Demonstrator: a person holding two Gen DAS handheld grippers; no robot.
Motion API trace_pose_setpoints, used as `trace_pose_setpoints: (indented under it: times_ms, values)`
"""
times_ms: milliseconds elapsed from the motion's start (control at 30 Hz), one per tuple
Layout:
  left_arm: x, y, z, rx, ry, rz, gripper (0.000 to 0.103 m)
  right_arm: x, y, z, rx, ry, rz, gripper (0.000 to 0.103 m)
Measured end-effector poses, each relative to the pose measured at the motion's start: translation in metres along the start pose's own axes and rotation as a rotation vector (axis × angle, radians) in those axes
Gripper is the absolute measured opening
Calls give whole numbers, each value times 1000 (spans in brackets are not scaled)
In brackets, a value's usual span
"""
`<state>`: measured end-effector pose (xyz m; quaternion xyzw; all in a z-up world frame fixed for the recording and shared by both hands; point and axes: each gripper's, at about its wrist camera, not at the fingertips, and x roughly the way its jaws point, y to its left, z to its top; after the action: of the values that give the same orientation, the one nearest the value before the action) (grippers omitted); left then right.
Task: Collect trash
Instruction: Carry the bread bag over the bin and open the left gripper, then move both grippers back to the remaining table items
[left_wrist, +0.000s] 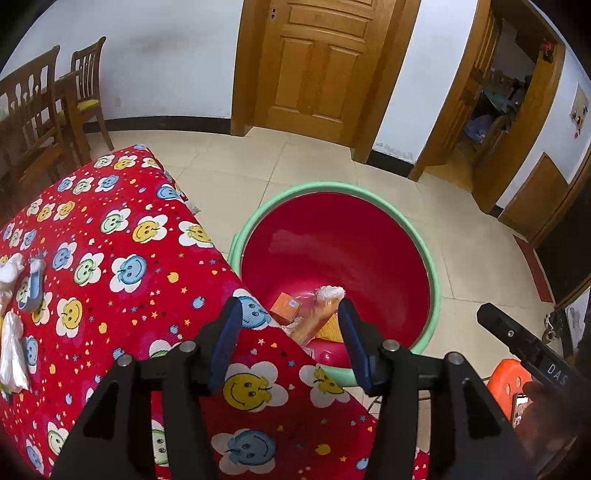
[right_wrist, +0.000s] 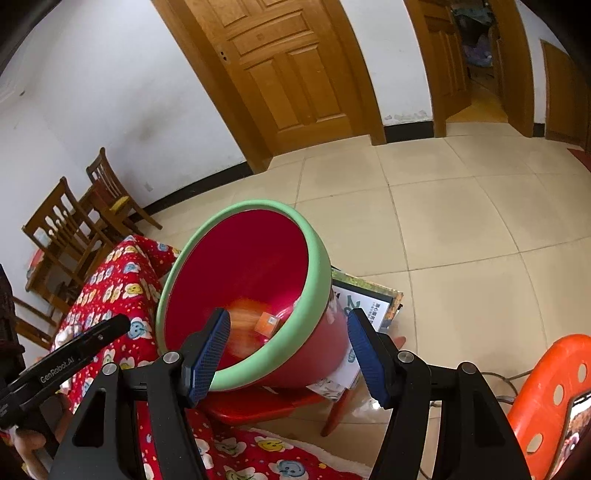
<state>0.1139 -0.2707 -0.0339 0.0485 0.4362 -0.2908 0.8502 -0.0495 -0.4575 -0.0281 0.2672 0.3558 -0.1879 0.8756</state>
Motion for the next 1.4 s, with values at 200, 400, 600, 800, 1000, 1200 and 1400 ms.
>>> trace_pose_setpoints:
  times_ms: [200,400,600,800,1000,1200,1400]
  values:
    - [-9,4,-5,-18,-4,20,64,-5,4,-2,-12,-5,15,68]
    - [-23,13,-11,-44,-15,33,69,-10,16,-3,-28,-6,32,68]
    - [-42,30,-19,-81,-26,67,69,-14,31,-7,-58,-4,57,68]
    - [-67,52,-24,-114,-53,108,69,-18,53,-14,-100,9,97,68]
    - [-91,75,-31,-144,-89,141,70,-23,77,-16,-149,14,129,68]
    - [-116,101,-36,-178,-118,182,70,-27,102,-19,-191,23,161,68]
    - [-138,130,-43,-217,-147,233,70,-25,130,-21,-224,42,202,68]
